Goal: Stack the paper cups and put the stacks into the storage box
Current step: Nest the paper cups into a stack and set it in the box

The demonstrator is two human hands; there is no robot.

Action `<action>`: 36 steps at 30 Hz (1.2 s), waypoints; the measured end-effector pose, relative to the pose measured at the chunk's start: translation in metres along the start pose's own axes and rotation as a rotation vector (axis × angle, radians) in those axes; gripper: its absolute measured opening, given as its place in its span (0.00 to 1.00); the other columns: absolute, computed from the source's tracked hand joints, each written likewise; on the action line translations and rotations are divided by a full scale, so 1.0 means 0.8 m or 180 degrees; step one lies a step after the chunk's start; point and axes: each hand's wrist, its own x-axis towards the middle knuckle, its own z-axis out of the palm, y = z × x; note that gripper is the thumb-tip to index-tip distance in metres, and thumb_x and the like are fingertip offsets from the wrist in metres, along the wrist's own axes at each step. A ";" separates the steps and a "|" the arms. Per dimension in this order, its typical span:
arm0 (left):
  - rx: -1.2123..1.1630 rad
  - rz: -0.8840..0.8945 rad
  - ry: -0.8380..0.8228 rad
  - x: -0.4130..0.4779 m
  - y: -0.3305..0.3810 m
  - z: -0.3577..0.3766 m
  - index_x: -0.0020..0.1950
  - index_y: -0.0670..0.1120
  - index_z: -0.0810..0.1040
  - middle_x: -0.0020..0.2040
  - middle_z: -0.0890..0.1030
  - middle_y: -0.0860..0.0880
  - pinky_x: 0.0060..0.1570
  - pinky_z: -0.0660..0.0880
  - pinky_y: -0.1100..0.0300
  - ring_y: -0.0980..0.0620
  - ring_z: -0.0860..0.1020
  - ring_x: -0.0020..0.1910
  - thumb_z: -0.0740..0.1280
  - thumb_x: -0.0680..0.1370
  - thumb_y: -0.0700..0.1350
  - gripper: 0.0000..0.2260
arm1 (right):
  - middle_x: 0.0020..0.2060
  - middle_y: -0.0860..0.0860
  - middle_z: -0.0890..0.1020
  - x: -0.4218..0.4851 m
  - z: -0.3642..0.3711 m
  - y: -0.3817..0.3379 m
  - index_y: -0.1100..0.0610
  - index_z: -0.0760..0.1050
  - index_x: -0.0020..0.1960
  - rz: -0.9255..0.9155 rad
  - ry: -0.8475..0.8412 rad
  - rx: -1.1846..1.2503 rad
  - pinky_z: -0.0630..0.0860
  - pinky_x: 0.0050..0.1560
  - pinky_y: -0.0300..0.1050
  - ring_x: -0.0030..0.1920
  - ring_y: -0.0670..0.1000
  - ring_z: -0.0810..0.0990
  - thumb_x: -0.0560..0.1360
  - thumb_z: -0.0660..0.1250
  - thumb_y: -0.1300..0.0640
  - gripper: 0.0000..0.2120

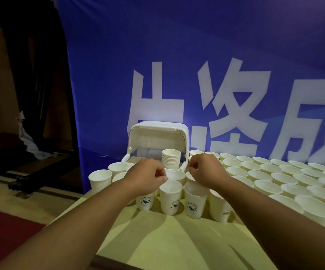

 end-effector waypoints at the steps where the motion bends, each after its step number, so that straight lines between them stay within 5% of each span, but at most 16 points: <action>1: 0.0000 0.0033 -0.0015 -0.002 0.008 0.003 0.40 0.59 0.82 0.42 0.82 0.60 0.45 0.80 0.56 0.58 0.79 0.43 0.73 0.77 0.51 0.06 | 0.40 0.44 0.82 -0.006 -0.010 0.006 0.48 0.82 0.48 0.0028 -0.0032 -0.0015 0.77 0.39 0.38 0.38 0.45 0.79 0.76 0.70 0.53 0.03; 13: -0.0008 0.0571 -0.0233 0.002 0.145 0.064 0.48 0.56 0.85 0.45 0.83 0.60 0.41 0.77 0.61 0.59 0.80 0.43 0.72 0.77 0.53 0.03 | 0.39 0.45 0.83 -0.091 -0.111 0.093 0.49 0.83 0.48 0.0300 -0.0410 -0.0606 0.80 0.41 0.39 0.38 0.45 0.80 0.76 0.70 0.54 0.03; 18: 0.0413 0.0696 -0.0448 0.008 0.178 0.089 0.57 0.56 0.84 0.52 0.83 0.58 0.45 0.77 0.59 0.56 0.80 0.49 0.72 0.76 0.56 0.11 | 0.47 0.45 0.84 -0.118 -0.127 0.118 0.50 0.83 0.53 0.0420 -0.0982 -0.0543 0.81 0.45 0.40 0.43 0.45 0.81 0.72 0.75 0.49 0.11; 22: 0.0653 0.0591 -0.0540 0.006 0.182 0.107 0.56 0.54 0.85 0.51 0.84 0.54 0.42 0.78 0.58 0.53 0.80 0.46 0.72 0.77 0.52 0.08 | 0.50 0.47 0.84 -0.128 -0.118 0.128 0.52 0.82 0.56 0.0258 -0.1060 -0.0724 0.79 0.44 0.38 0.44 0.45 0.81 0.74 0.74 0.52 0.12; 29: 0.0319 0.0476 -0.0387 0.006 0.170 0.104 0.50 0.53 0.85 0.47 0.84 0.55 0.44 0.79 0.55 0.54 0.80 0.44 0.70 0.80 0.51 0.05 | 0.48 0.45 0.84 -0.123 -0.118 0.135 0.49 0.82 0.56 0.0065 -0.0793 -0.0609 0.79 0.45 0.38 0.44 0.44 0.80 0.77 0.68 0.55 0.09; 36: -0.0187 0.0506 0.0240 0.027 0.163 0.048 0.47 0.54 0.82 0.46 0.82 0.56 0.48 0.78 0.53 0.52 0.79 0.46 0.67 0.81 0.50 0.05 | 0.40 0.41 0.81 -0.085 -0.135 0.124 0.47 0.80 0.46 0.0036 0.0034 0.0145 0.72 0.35 0.35 0.40 0.43 0.78 0.79 0.64 0.54 0.07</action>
